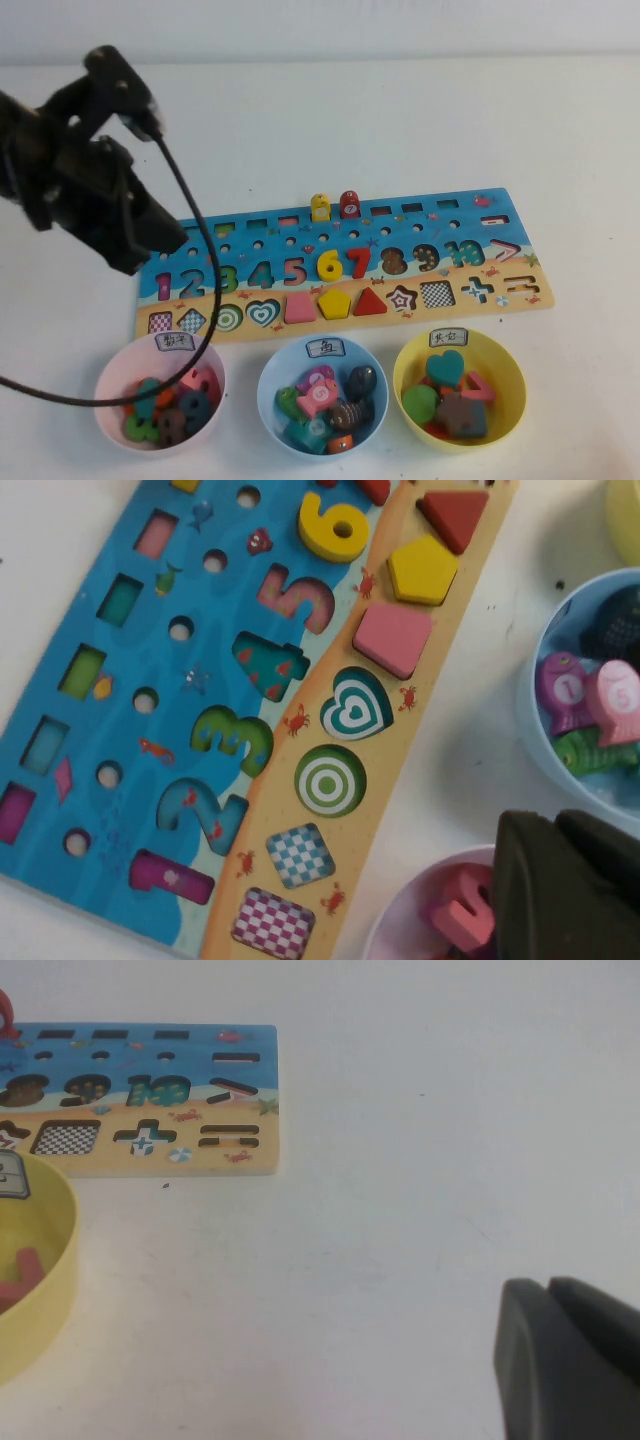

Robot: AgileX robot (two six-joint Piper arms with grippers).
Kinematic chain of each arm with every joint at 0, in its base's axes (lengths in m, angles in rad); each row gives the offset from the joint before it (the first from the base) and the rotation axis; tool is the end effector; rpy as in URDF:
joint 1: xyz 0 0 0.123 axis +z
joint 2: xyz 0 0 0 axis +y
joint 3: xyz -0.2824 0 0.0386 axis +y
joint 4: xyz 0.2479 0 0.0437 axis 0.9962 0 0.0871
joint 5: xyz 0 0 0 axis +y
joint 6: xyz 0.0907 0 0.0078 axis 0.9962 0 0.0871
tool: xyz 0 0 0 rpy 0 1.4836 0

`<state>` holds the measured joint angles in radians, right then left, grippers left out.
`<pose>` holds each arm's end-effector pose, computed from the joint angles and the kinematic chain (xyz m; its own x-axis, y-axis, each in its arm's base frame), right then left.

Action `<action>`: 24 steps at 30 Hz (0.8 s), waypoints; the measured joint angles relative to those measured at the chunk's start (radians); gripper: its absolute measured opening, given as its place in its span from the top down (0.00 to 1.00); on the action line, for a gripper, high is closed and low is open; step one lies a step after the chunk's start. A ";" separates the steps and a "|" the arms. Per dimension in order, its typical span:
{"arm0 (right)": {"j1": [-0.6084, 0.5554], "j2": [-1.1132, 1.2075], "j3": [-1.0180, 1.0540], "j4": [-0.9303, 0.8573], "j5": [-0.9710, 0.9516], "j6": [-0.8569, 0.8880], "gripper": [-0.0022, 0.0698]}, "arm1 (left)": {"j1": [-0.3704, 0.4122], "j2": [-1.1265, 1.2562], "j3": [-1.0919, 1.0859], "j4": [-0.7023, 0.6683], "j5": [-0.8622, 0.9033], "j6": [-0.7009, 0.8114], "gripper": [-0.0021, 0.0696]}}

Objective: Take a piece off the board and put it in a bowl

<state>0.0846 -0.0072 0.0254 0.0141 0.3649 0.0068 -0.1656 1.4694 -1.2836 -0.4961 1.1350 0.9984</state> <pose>0.0528 0.0049 0.1721 -0.2923 -0.0047 -0.9563 -0.0835 0.9963 0.0206 0.2820 -0.0870 0.3290 -0.4364 0.7121 -0.5499 0.8596 0.5105 -0.0210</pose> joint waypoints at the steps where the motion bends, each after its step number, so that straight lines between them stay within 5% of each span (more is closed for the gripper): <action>1: 0.000 0.000 0.000 0.000 0.000 0.000 1.00 | -0.027 0.032 -0.023 0.031 -0.002 0.004 0.97; 8: 0.000 0.000 0.000 0.000 0.000 0.000 1.00 | -0.222 0.207 -0.178 0.184 -0.002 0.007 0.97; 18: 0.000 0.000 0.000 0.000 0.000 0.000 1.00 | -0.323 0.406 -0.344 0.302 -0.002 0.014 0.97; 21: 0.000 0.000 0.000 0.000 0.000 0.000 1.00 | -0.331 0.445 -0.371 0.307 -0.004 0.022 0.88; 24: 0.000 0.000 0.000 0.000 0.000 0.000 1.00 | -0.339 0.470 -0.378 0.315 -0.014 0.025 0.66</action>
<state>0.0846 -0.0072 0.0254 0.0141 0.3649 0.0068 -0.5050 1.9391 -1.6613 -0.1809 1.1208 1.0233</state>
